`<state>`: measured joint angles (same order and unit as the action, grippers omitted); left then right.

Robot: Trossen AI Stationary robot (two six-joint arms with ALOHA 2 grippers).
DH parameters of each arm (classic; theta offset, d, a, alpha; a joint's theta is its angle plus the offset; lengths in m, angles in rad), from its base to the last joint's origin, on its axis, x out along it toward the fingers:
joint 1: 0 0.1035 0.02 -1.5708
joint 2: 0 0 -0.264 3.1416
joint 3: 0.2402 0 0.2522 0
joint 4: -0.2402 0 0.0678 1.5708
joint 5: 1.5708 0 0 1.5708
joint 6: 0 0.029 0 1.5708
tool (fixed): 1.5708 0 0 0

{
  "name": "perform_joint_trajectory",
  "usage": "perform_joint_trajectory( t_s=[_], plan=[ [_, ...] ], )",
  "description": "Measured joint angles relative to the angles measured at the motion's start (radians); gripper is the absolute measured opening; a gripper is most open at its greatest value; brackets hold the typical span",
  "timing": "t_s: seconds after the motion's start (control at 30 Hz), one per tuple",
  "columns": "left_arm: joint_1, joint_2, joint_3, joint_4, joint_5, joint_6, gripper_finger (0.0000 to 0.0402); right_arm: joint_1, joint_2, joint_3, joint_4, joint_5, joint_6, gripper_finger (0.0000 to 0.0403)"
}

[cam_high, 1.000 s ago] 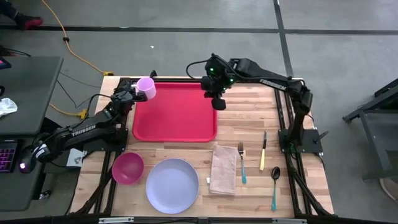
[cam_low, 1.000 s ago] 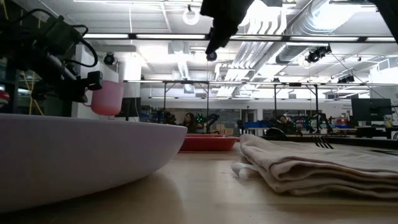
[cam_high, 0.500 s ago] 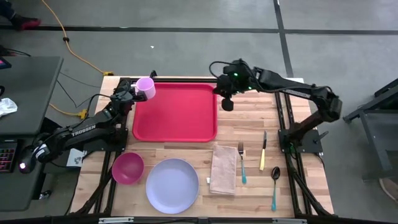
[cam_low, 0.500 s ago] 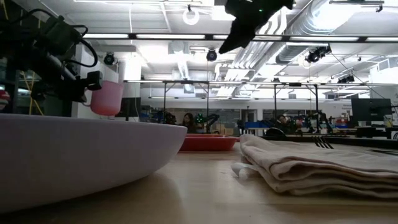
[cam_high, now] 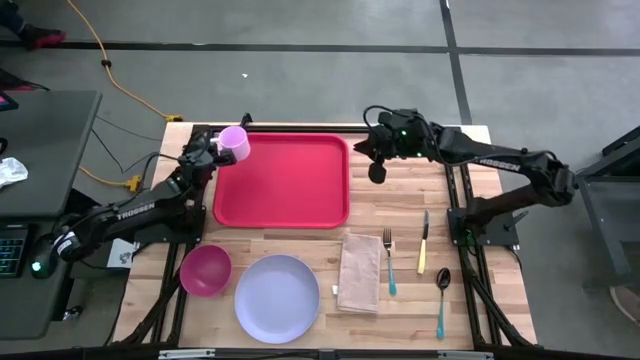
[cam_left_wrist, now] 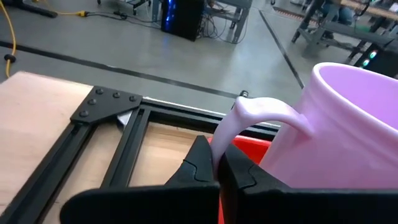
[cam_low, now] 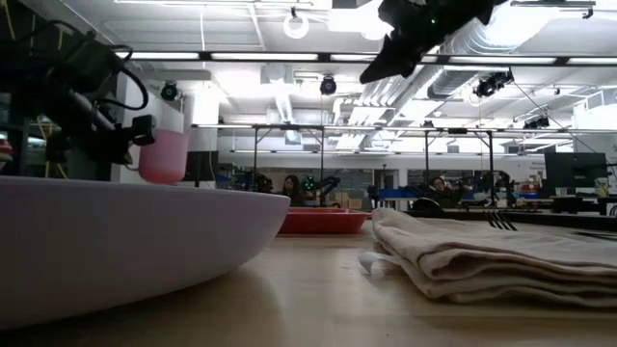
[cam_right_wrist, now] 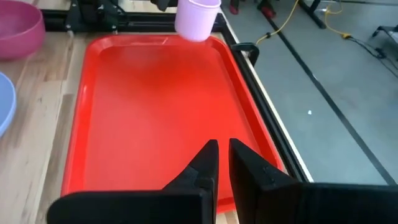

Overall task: Set up tray
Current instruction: Put the pink mug on the red tray

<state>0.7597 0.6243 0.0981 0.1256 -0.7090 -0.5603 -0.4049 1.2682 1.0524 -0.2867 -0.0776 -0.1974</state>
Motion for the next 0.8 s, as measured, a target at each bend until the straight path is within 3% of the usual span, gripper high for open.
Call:
perform_joint_trajectory(
  t_s=[0.8],
  plan=[
    [0.0,0.052,-0.048,0.085,-0.059,-0.021,0.0022,-0.001,-0.016,-0.238,0.367,0.018,0.068,0.0016]
  ],
)
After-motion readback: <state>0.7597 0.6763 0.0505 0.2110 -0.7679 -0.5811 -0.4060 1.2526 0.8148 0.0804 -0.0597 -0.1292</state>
